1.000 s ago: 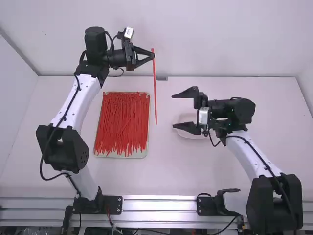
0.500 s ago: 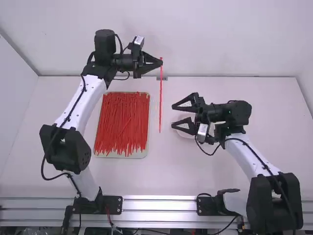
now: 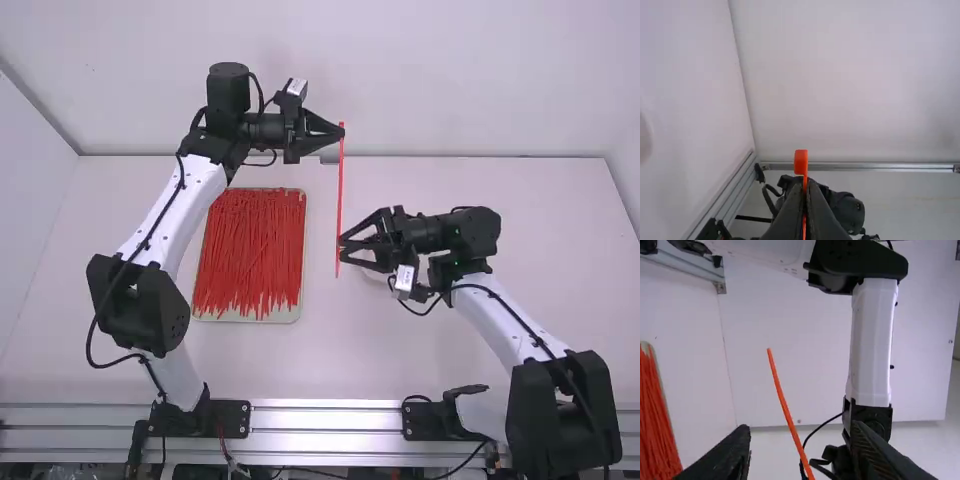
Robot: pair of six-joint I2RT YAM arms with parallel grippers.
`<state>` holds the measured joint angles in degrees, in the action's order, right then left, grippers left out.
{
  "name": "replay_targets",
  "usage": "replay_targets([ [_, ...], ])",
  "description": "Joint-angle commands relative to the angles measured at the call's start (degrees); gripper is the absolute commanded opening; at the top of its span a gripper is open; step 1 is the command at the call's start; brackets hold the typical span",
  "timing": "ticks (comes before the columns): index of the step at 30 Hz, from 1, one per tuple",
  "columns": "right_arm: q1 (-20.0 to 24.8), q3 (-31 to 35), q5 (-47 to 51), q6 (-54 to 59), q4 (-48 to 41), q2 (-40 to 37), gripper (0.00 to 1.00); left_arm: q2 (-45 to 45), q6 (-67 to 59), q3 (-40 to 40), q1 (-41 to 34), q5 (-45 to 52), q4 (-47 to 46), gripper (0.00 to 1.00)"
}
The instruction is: Fasten the cable tie
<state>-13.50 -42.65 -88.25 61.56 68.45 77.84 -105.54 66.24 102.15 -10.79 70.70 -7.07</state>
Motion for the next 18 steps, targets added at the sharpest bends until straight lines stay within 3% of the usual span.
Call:
replay_targets([
  [1,-0.33,0.42,-0.22,-0.22,0.35,0.07,0.52,0.63,-0.2,-1.01,-0.35,0.22,-0.02,0.02],
  [5,0.13,0.42,-0.24,-0.2,0.33,0.07,0.51,0.63,-0.15,-1.4,-0.46,-0.2,-0.04,0.02],
  [11,0.37,0.42,0.02,-0.22,0.33,0.07,0.35,0.63,0.2,-2.86,-0.48,-3.21,0.04,0.02],
  [18,0.42,0.42,1.51,-0.22,0.33,0.07,0.33,0.63,-0.04,-3.23,-1.22,-4.35,0.0,0.02],
])
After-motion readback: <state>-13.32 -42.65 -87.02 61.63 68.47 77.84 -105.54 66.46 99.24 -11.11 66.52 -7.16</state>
